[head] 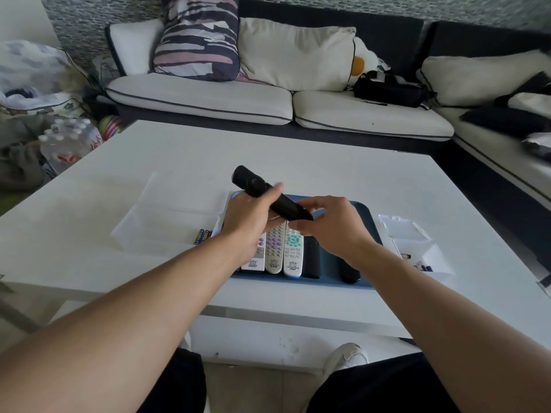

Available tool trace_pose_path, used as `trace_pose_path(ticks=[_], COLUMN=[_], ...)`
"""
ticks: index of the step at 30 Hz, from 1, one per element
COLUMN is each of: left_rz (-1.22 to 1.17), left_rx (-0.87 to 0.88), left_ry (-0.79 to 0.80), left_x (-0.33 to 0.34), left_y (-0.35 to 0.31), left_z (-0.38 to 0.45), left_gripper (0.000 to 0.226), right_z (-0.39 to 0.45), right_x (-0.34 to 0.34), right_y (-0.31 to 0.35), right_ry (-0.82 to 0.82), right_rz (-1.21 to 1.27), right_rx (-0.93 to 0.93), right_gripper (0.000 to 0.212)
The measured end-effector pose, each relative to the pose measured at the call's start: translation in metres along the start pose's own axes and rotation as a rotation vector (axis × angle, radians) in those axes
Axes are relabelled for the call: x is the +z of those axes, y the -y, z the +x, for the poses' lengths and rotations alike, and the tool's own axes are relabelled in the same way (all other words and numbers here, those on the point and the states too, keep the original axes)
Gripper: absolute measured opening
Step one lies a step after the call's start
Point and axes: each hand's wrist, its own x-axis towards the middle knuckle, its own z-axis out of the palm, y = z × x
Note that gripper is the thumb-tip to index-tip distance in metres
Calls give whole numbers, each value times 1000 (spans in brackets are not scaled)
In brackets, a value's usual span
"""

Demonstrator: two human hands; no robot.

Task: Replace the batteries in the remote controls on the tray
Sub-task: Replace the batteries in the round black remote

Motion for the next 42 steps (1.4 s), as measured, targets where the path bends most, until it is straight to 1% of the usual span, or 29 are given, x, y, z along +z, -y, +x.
trace_pose_path(ticks=[2,4,7,9,11,13,16,18,19,21,24,26,29,33,35,38,40,42], left_rz=[-83,-69,-39,-22,6,16,-58,-113,-110,-87,-110,-100,-70,-49,-77,-111,-130,-144], left_rx=[-77,-108,-110,-97,-92,-107,-221,-278,-289,-287,-268,-262,-258,-249,-252,-232,-219,-216], left_ry=[-24,-67,-129,-179,-223,-240,-211,-178,-155,-119,-89,-74,-26,52,94,155,190,218], left_x=[0,-3,-9,-16,-23,-29,-30,-28,-27,-24,-21,-17,-14,-12,-11,-9,-7,-4], left_y=[-3,-2,-1,-2,-4,-4,-6,-7,-7,-8,-8,-8,-6,-6,-7,-8,-8,-8], left_z=[-1,2,7,11,13,15,13,12,11,8,7,5,4,4,3,2,2,0], left_gripper=[32,35,40,42,43,46,46,36,27,17,26,31,30,28,27,26,27,30], right_z=[-1,-2,-2,-4,-8,-13,-27,-38,-42,-47,-50,-52,-53,-51,-50,-42,-35,-28], right_x=[-2,-4,-9,-13,-15,-13,-2,10,17,27,37,40,39,33,28,17,10,8], right_y=[0,-1,-4,-7,-11,-16,-23,-27,-30,-38,-46,-49,-48,-45,-41,-28,-18,-10], right_ry=[52,90,67,38,52,134,354,460,476,456,393,352,305,284,275,135,5,-105], right_rz=[3,-10,9,-62,-175,-257,-434,-538,-599,-732,-855,-887,-932,-942,-918,-797,-620,-468], right_rx=[0,11,38,39,29,41,41,42,35,10,-20,-41,-56,-48,-31,-55,-146,-290], right_gripper=[27,20,20,21,20,24,34,37,39,40,37,38,38,39,40,30,23,27])
